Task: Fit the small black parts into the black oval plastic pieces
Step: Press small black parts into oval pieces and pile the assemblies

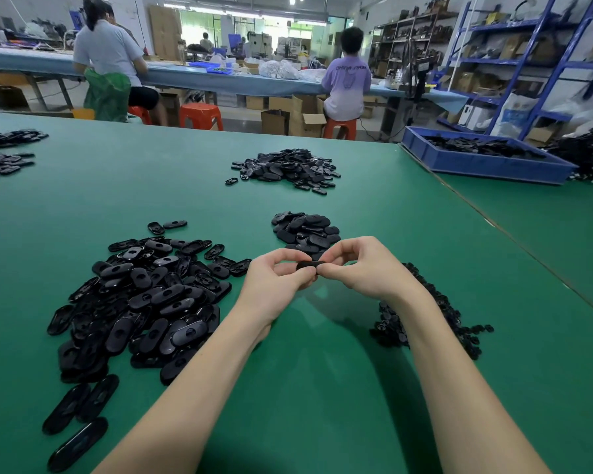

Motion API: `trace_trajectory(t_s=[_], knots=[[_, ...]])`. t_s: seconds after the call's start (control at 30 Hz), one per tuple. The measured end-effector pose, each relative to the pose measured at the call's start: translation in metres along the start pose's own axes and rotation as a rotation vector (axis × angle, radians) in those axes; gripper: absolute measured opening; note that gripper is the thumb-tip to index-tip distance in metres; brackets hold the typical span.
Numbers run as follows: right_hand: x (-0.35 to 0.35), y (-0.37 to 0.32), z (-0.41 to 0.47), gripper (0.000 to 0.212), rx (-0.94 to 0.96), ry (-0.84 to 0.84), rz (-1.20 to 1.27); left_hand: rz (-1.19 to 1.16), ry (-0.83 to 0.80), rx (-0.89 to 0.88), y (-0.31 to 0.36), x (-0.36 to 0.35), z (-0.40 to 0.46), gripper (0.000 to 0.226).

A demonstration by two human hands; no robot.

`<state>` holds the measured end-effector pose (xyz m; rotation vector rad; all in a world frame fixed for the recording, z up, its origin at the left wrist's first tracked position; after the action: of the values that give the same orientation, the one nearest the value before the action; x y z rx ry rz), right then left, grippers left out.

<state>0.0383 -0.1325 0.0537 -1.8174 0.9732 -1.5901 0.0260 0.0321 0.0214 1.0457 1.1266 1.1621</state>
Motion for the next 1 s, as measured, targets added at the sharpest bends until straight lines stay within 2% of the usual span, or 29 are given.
trace_trajectory(t_s=[0.2,0.57,0.73,0.8,0.9,1.0], knots=[[0.001,0.003,0.001,0.007,0.015,0.014,0.076,-0.021,-0.004,-0.008,0.002,-0.001,0.001,0.019],[-0.005,-0.001,-0.001,0.006,0.025,0.071,0.031,0.034,0.072,-0.007,-0.003,0.001,0.001,0.017],[-0.007,-0.004,-0.001,0.008,0.077,0.098,0.031,0.110,0.071,-0.096,0.000,0.004,0.003,0.016],[-0.004,-0.002,0.000,0.007,0.061,0.046,0.094,0.177,0.024,-0.164,0.004,0.006,0.004,0.017],[0.003,0.004,0.000,0.007,0.019,-0.036,0.222,0.434,-0.060,-0.315,0.009,0.006,0.005,0.020],[0.006,0.007,-0.003,0.015,-0.038,-0.086,0.152,0.669,-0.103,-0.409,0.008,0.006,0.004,0.021]])
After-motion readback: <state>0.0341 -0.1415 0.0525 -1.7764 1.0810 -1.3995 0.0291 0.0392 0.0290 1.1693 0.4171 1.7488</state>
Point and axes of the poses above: each hand's wrist, its own z-axis towards the middle knuckle, its own x-axis out of the back of the hand, y = z × x, the point moved 4 cm from there along z, towards the middle knuckle, and after that the axes turned 12 degrees about -x, right-handed, at the moved point
